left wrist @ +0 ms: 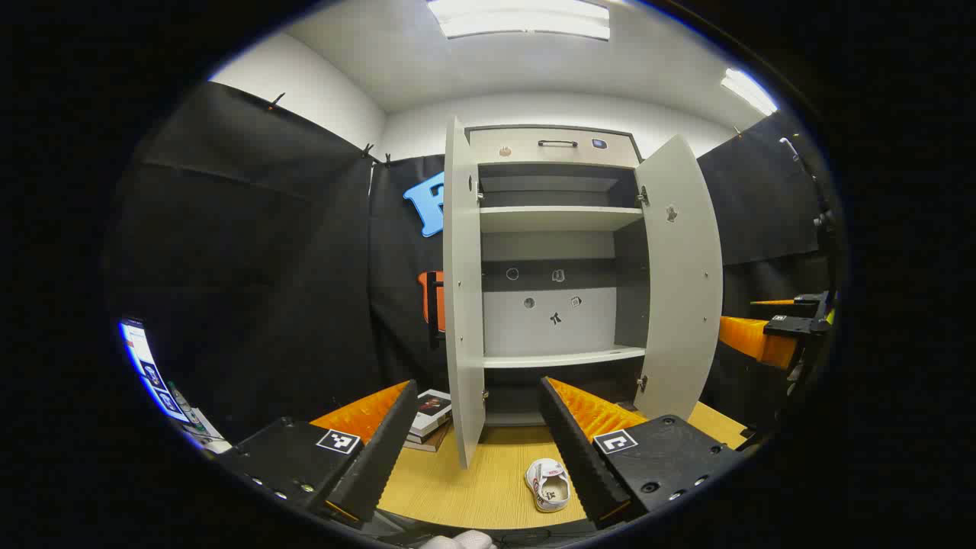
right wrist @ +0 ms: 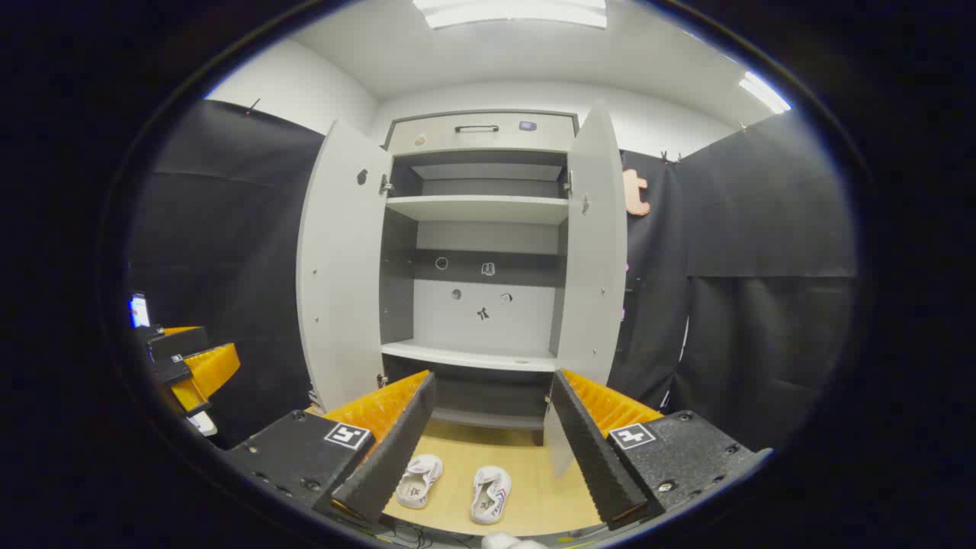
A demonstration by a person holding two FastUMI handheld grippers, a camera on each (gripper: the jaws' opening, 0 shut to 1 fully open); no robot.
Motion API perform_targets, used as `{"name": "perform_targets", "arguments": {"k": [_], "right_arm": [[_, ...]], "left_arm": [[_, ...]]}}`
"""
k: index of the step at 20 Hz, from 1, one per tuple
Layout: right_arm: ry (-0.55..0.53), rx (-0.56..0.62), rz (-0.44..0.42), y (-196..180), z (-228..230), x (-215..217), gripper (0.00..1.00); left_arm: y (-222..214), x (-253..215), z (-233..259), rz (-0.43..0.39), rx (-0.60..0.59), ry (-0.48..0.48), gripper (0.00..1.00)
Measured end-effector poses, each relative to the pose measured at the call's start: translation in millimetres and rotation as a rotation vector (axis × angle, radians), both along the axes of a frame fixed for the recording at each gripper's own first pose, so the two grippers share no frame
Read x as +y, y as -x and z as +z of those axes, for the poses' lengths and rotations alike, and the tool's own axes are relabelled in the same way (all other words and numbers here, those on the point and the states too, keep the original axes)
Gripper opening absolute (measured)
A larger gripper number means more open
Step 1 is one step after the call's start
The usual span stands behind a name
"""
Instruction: Grab one shoe with the right hand and put it into the shoe cabinet, grab the other shoe with the left hand and put it into the shoe cabinet; then close the right door with the right hand and the left door with the left hand.
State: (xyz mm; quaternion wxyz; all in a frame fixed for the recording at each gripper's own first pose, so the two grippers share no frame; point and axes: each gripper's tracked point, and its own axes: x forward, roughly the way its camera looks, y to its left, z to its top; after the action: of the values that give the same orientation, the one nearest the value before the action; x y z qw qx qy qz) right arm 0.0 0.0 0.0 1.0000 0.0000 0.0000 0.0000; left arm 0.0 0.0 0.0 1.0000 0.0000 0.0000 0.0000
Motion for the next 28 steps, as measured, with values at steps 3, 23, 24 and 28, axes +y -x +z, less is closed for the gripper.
{"name": "perform_targets", "arguments": {"k": [3,23,24,28], "right_arm": [[-0.002,-0.004,-0.004,0,1,-3,0.99],[0.07,0.208,0.024,5,-93,4,0.99],[0.075,0.243,0.029,3,-122,6,0.99],[0.087,0.456,0.045,0,-217,0,0.99]], "left_arm": [[-1,-1,-1,-0.002,0.0,-0.001,0.95],[-4,10,-24,-0.016,0.043,0.021,0.95],[-5,9,-27,-0.022,0.051,0.02,0.95],[-12,2,-31,-0.041,0.052,0.04,0.95]]}}
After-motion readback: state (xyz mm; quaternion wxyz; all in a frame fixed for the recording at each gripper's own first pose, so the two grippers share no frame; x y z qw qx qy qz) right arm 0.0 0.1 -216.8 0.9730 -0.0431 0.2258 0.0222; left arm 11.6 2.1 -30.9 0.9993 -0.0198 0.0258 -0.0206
